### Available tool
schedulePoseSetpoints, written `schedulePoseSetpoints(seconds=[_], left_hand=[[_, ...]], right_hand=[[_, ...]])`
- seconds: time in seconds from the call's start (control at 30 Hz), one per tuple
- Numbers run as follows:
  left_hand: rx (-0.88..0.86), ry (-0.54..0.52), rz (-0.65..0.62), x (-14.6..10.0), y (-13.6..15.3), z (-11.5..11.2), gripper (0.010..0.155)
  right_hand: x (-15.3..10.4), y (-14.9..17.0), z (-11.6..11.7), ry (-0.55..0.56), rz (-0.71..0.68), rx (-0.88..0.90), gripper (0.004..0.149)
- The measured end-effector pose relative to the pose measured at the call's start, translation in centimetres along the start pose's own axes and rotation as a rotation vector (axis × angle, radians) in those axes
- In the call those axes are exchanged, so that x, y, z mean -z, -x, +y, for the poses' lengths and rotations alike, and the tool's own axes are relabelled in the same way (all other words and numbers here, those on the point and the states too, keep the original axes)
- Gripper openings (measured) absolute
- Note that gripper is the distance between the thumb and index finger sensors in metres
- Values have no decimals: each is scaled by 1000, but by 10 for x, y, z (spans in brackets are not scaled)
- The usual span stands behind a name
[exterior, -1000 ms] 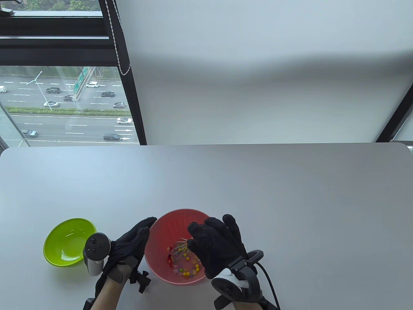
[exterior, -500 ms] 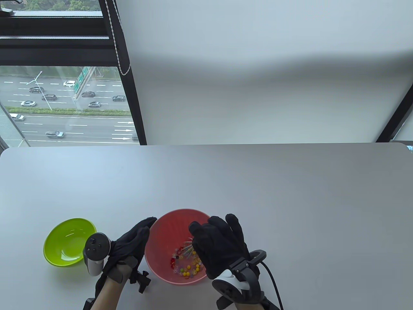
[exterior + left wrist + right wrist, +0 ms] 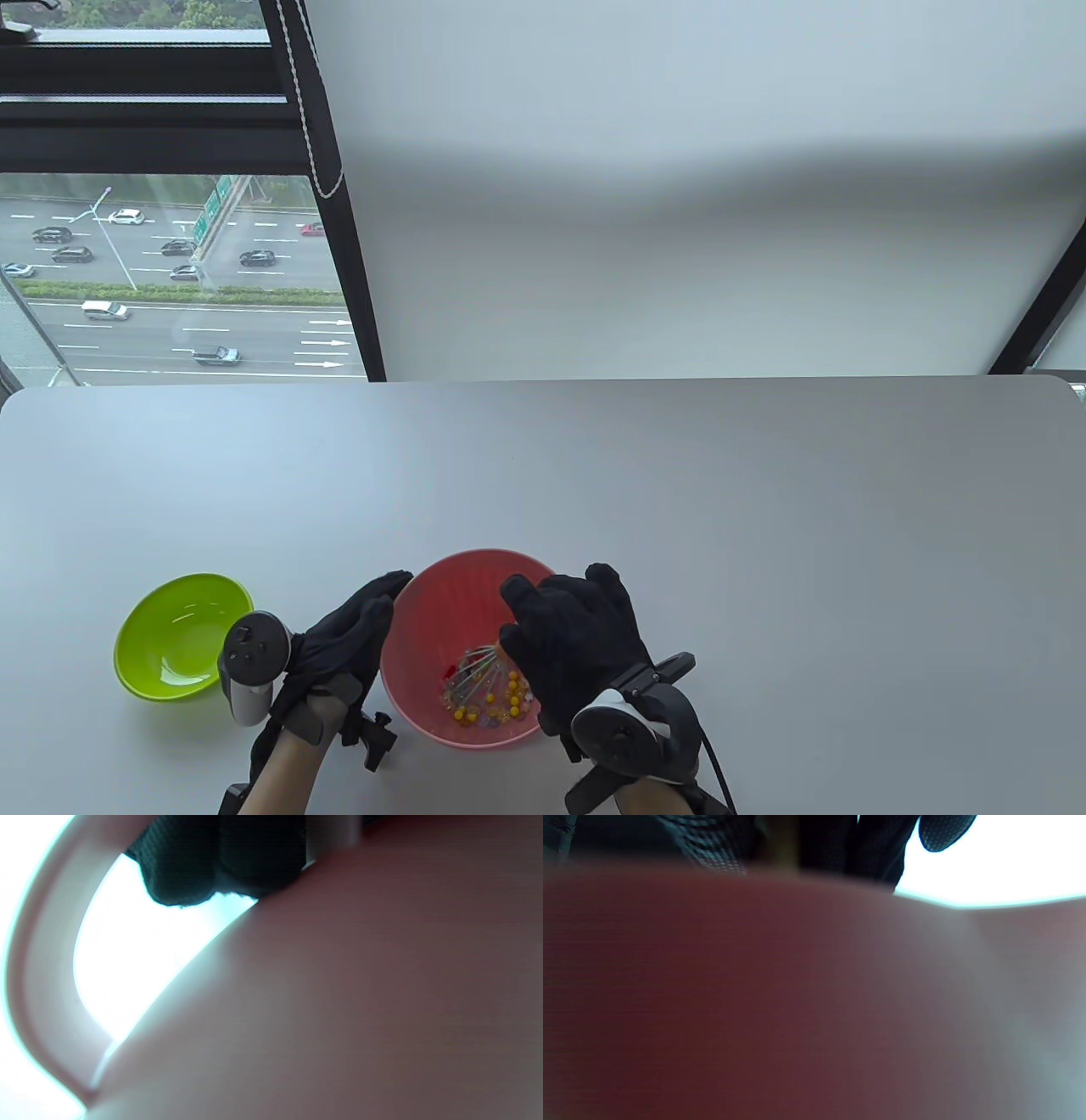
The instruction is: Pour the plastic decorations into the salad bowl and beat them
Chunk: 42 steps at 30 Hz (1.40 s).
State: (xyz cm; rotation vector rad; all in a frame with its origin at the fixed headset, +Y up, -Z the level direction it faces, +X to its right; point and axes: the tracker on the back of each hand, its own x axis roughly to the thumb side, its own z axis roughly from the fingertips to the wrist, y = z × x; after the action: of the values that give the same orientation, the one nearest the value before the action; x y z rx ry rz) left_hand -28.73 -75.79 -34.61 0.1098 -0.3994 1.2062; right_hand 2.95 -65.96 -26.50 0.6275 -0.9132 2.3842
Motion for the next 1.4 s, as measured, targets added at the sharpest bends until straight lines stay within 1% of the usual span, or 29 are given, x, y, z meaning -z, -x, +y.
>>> schedulePoseSetpoints(seconds=[0.17,0.3,0.63,0.9,1.1,1.2,1.3,1.4], left_hand=[[0,0,0,0,0,0,61],[0,0,0,0,0,0,61],[0,0,0,0,0,0,61],[0,0,0,0,0,0,61],[0,0,0,0,0,0,61],[0,0,0,0,0,0,61],[0,0,0,0,0,0,61],[0,0,0,0,0,0,61]], right_hand=[[2,-1,0,-23,-7,-2,57],[3,-1,1,-33,0,17,54],[1,-2,2,-30,-20,-40,52],[2,-2,-3,-15,-47,-101,51],[2,2,-7,-1,-10,-11,50],[2,3,-6,-12,10,37,50],[3,3,-1,-45,30,114,50],[3,2,5,-95,48,174,53]])
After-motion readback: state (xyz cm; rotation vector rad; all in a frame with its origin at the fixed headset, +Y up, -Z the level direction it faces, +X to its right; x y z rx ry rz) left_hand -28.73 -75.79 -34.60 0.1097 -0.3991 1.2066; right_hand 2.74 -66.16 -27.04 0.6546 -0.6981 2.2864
